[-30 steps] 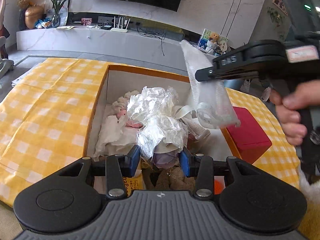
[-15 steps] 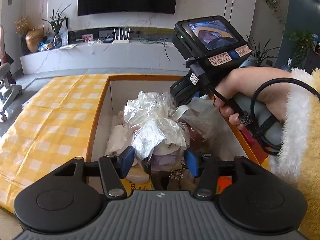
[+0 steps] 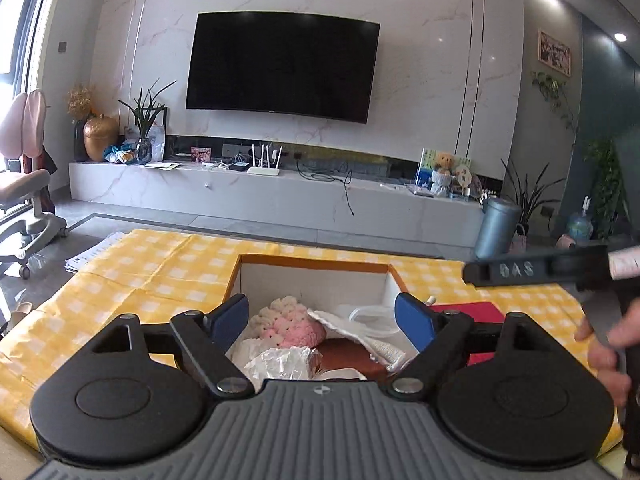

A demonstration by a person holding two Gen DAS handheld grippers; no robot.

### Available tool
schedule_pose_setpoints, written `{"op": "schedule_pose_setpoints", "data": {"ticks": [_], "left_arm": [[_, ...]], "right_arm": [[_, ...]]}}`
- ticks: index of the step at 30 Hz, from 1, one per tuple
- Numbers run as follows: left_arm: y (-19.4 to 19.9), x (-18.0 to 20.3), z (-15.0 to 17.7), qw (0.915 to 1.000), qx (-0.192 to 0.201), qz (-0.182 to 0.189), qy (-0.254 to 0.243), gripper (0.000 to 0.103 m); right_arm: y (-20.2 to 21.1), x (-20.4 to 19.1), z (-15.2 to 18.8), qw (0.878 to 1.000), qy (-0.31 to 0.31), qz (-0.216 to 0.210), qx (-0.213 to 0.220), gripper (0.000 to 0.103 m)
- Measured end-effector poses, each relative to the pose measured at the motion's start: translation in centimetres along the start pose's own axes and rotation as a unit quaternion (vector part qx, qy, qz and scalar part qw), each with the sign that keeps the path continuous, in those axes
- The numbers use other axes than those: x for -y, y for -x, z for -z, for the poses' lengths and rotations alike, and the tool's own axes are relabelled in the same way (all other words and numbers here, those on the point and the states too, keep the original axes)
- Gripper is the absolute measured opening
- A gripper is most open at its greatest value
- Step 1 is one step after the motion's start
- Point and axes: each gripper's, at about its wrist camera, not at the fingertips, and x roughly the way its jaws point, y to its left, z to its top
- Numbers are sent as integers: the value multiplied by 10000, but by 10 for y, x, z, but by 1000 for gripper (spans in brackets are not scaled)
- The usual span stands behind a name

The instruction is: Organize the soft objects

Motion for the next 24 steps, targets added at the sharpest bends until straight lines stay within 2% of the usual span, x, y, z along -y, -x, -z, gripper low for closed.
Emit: {"op": "schedule_pose_setpoints", "data": {"ticks": [4, 9, 15, 19, 24], "left_arm": [[12, 2, -2, 9996, 285, 11, 74, 97], [10, 9, 4, 9991, 320, 269, 15, 97], [-1, 32, 22, 9994, 116, -59, -335, 97], [-11, 40, 29, 9991, -134, -59, -390, 97], [-15, 42, 36, 9986, -293, -154, -423, 97]], "right_arm": [[32, 15, 40, 9987, -78, 487, 90, 86], [40, 11, 79, 9990, -35, 436, 37, 86], [44, 3, 90, 9998, -10, 169, 127, 85], [44, 3, 93, 9998, 10, 73, 206, 86], [36, 4, 99, 9999, 68, 47, 103, 85]]}}
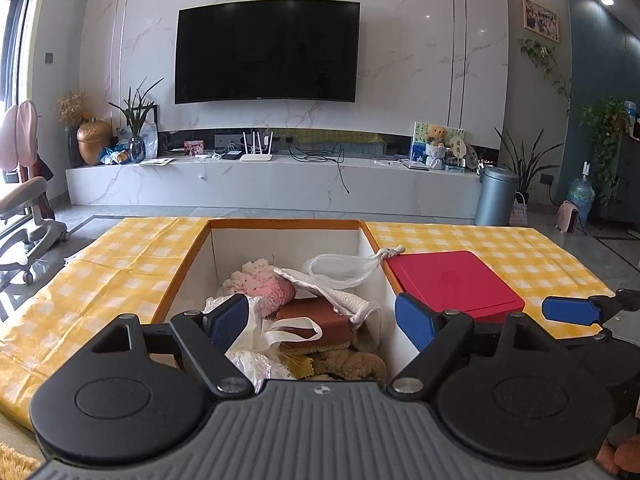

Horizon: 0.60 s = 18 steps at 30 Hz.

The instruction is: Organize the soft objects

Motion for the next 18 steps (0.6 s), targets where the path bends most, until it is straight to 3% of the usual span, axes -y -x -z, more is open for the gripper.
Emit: {"op": "schedule_pose_setpoints", "data": {"ticks": [18], "left_arm": [[1, 5, 7, 9997, -157, -150, -134, 97]], "right_arm": [[-7, 1, 7, 9998, 27, 46, -188, 85]]}}
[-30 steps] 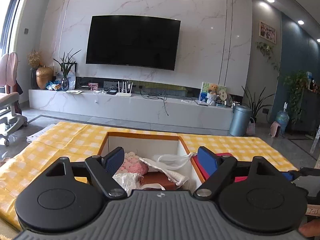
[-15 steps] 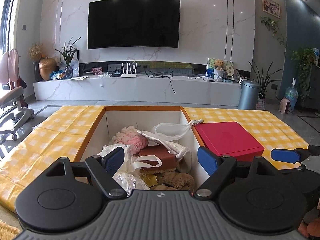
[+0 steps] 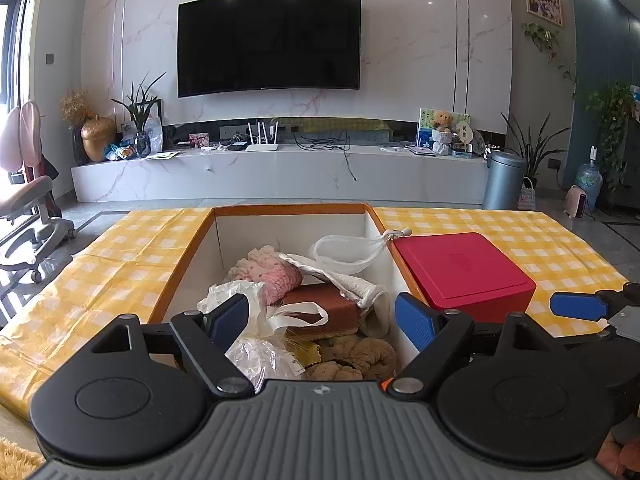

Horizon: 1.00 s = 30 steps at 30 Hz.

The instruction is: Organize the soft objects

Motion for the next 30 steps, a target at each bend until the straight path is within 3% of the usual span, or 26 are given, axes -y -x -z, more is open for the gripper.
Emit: {"op": "schedule_pose_setpoints", "data": {"ticks": [12, 30], "left_arm": [[-1, -2, -2, 10000, -73, -45, 49, 97], [-7, -5, 1, 9994, -290, -183, 9, 97]], "right_arm": [[-6, 4, 2, 9994, -230, -203, -155, 85], [-11, 2, 5, 9992, -204, -150, -317, 85]]}}
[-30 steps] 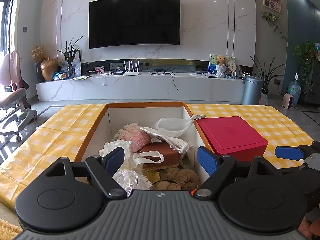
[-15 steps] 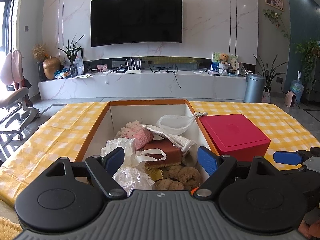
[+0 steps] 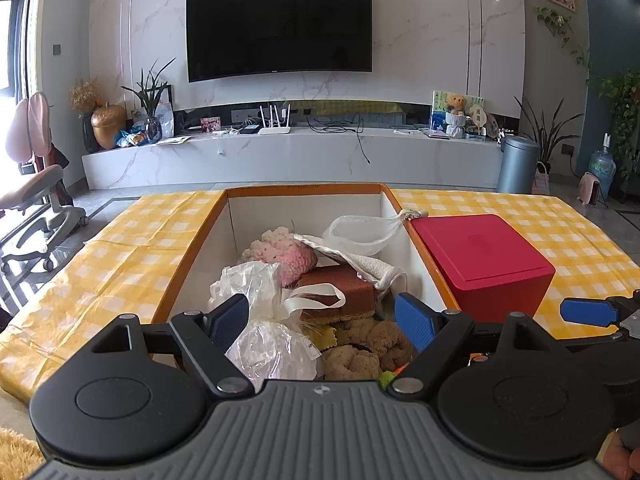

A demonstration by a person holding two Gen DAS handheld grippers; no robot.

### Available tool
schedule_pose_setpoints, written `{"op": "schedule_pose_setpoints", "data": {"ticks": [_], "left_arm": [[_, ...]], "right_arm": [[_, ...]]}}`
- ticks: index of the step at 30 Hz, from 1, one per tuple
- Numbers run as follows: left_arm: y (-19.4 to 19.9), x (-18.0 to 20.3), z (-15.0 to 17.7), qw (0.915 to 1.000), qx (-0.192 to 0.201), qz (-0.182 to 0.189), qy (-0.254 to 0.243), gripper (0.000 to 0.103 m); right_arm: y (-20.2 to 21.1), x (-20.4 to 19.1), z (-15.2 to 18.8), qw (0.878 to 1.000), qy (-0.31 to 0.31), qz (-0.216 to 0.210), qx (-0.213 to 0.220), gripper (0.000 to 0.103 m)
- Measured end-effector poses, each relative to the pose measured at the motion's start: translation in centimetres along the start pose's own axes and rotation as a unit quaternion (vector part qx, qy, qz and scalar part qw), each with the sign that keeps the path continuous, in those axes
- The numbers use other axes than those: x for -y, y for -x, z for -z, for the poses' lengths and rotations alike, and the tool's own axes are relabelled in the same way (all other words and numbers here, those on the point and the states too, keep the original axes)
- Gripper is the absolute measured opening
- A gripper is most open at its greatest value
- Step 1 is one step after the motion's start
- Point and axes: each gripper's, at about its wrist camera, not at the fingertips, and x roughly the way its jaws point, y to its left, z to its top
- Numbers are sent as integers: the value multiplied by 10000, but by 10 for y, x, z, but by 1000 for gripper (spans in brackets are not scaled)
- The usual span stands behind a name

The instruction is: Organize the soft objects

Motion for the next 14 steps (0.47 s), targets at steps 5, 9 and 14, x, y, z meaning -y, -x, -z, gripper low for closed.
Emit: {"op": "schedule_pose_setpoints", "data": {"ticks": [5, 9, 14], "left_arm": [[-1, 0, 0, 10000, -22, -8, -10, 97], [-1, 0, 2, 10000, -35, -16, -28, 97], [-2, 0, 2, 10000, -44, -31, -42, 97]], "right_arm": [[-1, -2, 1, 10000, 42, 26, -24, 85], [-2, -3, 0, 10000, 74, 50, -37, 85], [-3, -3, 0, 9999, 88, 68, -57, 85]]}}
